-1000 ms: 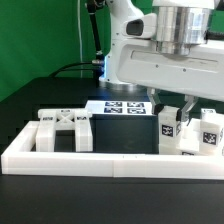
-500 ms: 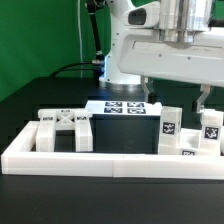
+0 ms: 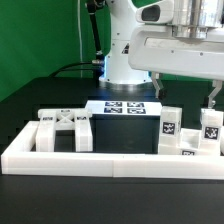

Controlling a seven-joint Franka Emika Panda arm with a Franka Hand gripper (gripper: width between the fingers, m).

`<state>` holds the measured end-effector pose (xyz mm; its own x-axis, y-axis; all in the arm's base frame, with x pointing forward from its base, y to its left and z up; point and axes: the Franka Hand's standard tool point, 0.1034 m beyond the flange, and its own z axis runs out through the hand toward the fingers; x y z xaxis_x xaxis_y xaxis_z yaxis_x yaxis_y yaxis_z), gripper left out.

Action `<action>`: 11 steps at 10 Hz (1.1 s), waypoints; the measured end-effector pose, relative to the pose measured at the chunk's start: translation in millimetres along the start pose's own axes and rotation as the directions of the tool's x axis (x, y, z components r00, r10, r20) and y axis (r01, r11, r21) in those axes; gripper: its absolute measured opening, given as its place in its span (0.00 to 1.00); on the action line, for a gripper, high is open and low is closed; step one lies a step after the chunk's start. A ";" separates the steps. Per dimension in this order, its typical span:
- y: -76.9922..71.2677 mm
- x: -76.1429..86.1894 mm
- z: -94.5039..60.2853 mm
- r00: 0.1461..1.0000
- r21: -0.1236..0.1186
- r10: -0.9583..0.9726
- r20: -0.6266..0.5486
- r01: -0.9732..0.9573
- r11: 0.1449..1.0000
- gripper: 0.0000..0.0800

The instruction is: Assemble chair

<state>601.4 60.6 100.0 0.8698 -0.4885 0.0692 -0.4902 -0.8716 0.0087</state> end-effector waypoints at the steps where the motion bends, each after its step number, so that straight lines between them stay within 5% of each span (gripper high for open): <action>1: 0.0 0.0 0.1 1.000 0.000 0.000 0.000 0.000 1.000 0.81; 6: -4.5 -20.6 -1.6 0.987 0.017 -0.132 -0.087 0.134 0.991 0.81; 10: -4.4 -19.1 -1.2 0.987 0.020 -0.129 -0.091 0.131 0.991 0.81; 11: -7.2 -29.1 5.1 0.978 0.037 -0.157 -0.139 0.164 0.986 0.81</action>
Offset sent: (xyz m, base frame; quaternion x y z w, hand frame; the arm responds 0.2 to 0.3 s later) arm -0.0261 -0.0075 0.0106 -0.0326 0.0764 -0.0771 0.9936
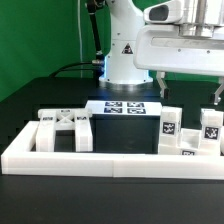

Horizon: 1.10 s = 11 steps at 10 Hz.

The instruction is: Assemble chair

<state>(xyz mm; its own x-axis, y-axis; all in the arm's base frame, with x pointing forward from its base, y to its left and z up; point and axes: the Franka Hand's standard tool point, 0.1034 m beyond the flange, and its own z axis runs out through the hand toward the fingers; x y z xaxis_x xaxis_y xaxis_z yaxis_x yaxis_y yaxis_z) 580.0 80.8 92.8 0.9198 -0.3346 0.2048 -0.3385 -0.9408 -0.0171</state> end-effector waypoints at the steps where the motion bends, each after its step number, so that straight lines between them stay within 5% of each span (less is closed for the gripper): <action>1: -2.1 -11.4 4.0 1.000 -0.002 -0.015 0.004 0.015 1.000 0.81; 6: -3.7 -18.0 8.5 0.999 0.004 -0.041 -0.008 0.041 0.999 0.81; 11: 24.6 -18.6 31.9 0.988 -0.023 -0.147 -0.040 0.146 0.989 0.81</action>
Offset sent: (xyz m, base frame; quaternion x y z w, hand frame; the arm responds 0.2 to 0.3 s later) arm 0.0000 0.0000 0.0000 0.0000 0.0000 0.0000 1.0000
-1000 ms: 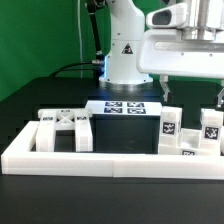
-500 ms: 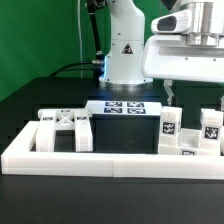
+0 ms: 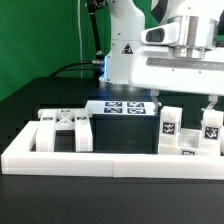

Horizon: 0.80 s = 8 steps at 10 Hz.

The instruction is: Assemble chair

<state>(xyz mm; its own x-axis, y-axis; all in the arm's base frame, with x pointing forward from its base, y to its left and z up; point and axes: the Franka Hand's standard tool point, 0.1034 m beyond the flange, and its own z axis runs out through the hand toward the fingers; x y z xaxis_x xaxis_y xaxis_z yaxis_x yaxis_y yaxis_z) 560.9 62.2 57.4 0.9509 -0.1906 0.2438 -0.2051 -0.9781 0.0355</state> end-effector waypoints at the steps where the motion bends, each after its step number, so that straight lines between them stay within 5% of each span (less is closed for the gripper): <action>1: 5.1 0.5 3.6 1.000 -0.004 -0.005 0.001 0.005 1.000 0.81; 5: 3.6 -0.3 3.8 1.000 -0.002 -0.011 0.001 0.011 1.000 0.81; 8: 8.2 -9.7 21.3 0.997 -0.013 -0.081 -0.014 0.081 0.997 0.81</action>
Offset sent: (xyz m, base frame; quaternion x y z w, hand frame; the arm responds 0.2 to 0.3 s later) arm 0.0000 0.0000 0.0000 0.0000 0.0000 0.0000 1.0000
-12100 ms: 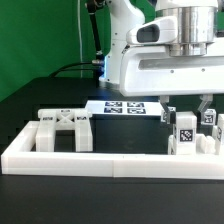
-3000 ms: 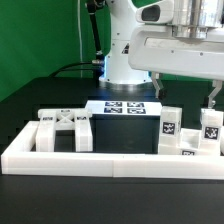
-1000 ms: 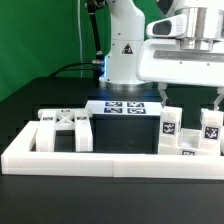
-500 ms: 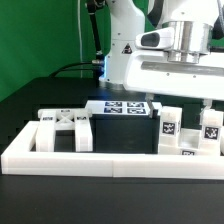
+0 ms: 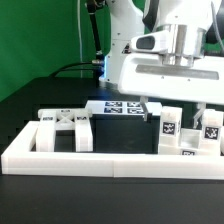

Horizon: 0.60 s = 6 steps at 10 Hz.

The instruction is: Assemble chair

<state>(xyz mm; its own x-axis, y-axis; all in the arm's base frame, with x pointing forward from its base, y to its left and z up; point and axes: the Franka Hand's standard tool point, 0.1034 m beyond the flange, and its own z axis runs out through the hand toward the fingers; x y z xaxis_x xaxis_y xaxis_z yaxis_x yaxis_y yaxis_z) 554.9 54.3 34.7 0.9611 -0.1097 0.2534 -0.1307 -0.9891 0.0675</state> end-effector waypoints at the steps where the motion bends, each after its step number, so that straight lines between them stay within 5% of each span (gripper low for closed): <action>1: -0.8 -2.5 4.7 1.000 -0.003 -0.009 -0.003 0.009 1.000 0.81; 6: 2.7 -13.7 18.7 1.000 -0.018 -0.018 0.021 0.018 1.000 0.81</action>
Offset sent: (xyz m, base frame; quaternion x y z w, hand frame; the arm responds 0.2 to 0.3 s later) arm 0.0007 -0.0026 -0.0115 -0.0021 0.0135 -0.0115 0.9998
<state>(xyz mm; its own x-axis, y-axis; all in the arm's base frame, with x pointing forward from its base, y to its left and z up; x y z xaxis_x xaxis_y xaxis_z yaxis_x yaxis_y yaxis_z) 545.9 51.3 13.4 0.9682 -0.0938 0.2320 -0.1173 -0.9890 0.0897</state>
